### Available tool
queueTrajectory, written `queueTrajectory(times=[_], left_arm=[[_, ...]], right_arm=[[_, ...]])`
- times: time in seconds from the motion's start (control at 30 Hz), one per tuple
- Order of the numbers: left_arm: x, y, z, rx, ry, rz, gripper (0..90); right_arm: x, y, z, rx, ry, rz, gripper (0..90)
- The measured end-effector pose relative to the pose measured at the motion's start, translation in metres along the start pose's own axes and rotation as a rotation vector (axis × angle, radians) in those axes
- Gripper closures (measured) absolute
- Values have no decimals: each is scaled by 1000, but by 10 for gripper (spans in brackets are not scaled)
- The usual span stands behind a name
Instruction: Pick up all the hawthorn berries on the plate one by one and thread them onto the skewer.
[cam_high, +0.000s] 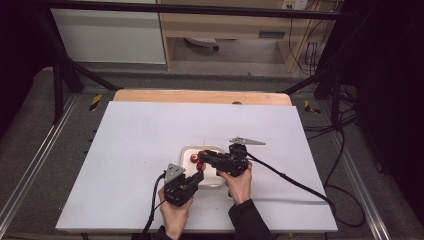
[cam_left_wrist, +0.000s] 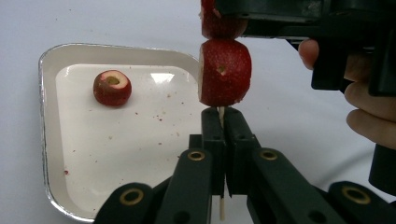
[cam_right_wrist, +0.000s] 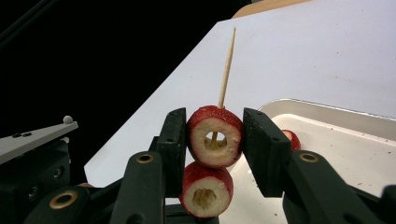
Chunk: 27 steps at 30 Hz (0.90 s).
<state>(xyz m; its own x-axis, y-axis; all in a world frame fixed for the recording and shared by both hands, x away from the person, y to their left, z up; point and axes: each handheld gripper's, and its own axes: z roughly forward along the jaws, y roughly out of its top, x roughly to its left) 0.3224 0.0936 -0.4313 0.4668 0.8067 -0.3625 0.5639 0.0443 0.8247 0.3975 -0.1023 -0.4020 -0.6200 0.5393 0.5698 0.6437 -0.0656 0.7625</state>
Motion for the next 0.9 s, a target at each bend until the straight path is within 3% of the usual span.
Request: queueTrajectory(times=[0.13,0.23,0.27,0.3,0.33,0.43,0.47,0.73,0.9], left_arm=[[2,0,-2,3,-2,15,884],[7,-2,-5,13,2,30,885],[10,-3,-6,20,8,41,885],[12,-3,-8,26,15,49,885],[14,-4,-9,31,16,62,885],[22,-5,-14,42,21,88,885],[24,-5,-16,46,27,100,884],[38,-3,-32,79,47,158,883],[44,-2,-42,92,56,184,882]], right_arm=[[0,1,-2,3,3,-29,592],[1,6,-10,5,-26,-95,448],[1,6,-10,5,-26,-95,448],[0,8,-14,17,-55,-140,387],[0,8,-14,17,-55,-140,387],[-3,10,-18,53,-82,-186,285],[-6,10,-20,87,-101,-221,236],[-11,8,-22,206,-147,-324,118],[-13,8,-21,255,-156,-343,86]])
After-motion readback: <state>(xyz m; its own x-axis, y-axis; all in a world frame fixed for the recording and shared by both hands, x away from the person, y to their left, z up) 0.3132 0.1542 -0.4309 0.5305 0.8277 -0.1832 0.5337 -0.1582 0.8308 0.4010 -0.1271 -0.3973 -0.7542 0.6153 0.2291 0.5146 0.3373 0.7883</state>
